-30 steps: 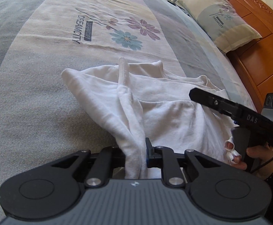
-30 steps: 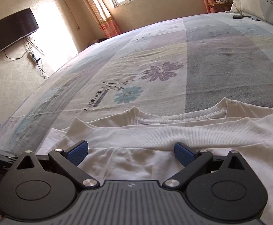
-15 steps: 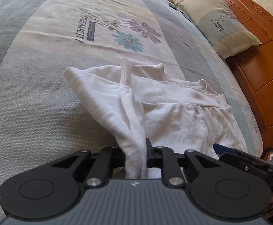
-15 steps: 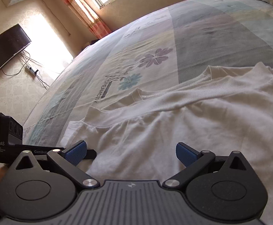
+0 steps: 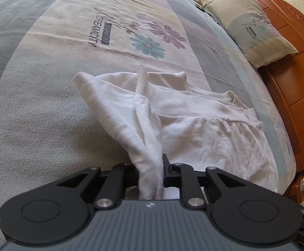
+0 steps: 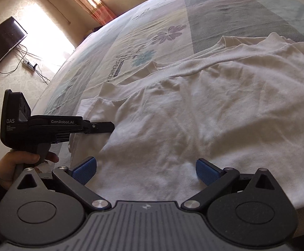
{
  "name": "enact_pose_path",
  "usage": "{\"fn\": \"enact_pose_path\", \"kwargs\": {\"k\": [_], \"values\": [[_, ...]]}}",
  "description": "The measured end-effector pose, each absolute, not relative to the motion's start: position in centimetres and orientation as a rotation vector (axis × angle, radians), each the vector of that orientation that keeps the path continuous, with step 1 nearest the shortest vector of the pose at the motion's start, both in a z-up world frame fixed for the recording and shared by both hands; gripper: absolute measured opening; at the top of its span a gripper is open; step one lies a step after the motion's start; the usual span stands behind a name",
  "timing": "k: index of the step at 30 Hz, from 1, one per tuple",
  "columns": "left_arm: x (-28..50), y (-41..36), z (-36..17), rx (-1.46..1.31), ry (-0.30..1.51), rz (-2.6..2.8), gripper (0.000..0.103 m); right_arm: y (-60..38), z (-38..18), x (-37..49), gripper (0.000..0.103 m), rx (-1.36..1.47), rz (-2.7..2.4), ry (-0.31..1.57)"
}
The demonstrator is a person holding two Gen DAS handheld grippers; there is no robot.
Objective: Fold clothes
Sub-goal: 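Lift the held side edge with the left gripper over the shirt, then lay the side edge onto the shirt and open the left gripper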
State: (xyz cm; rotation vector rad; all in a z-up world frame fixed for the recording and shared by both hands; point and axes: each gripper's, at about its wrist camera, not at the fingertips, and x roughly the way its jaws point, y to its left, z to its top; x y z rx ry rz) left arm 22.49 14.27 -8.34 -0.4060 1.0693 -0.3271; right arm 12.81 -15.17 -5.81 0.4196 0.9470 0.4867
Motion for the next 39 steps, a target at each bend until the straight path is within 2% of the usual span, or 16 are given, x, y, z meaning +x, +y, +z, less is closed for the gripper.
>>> {"fn": "enact_pose_path", "kwargs": {"k": [11,19,29,39], "values": [[22.7,12.8,-6.5,-0.397,1.100,-0.261,0.013,-21.3,-3.1,9.6,0.103,0.463,0.511,0.824],[22.4,10.3,-2.0,-0.380,1.072,-0.301,0.013,-24.2,-1.5,8.4,0.103,0.445,0.513,0.725],[23.3,4.2,2.2,-0.408,1.067,-0.404,0.013,-28.5,-1.4,7.7,0.103,0.513,0.481,0.667],[25.2,-3.6,2.9,-0.429,1.096,-0.480,0.013,-32.8,-1.3,6.0,0.103,0.558,0.418,0.610]]}}
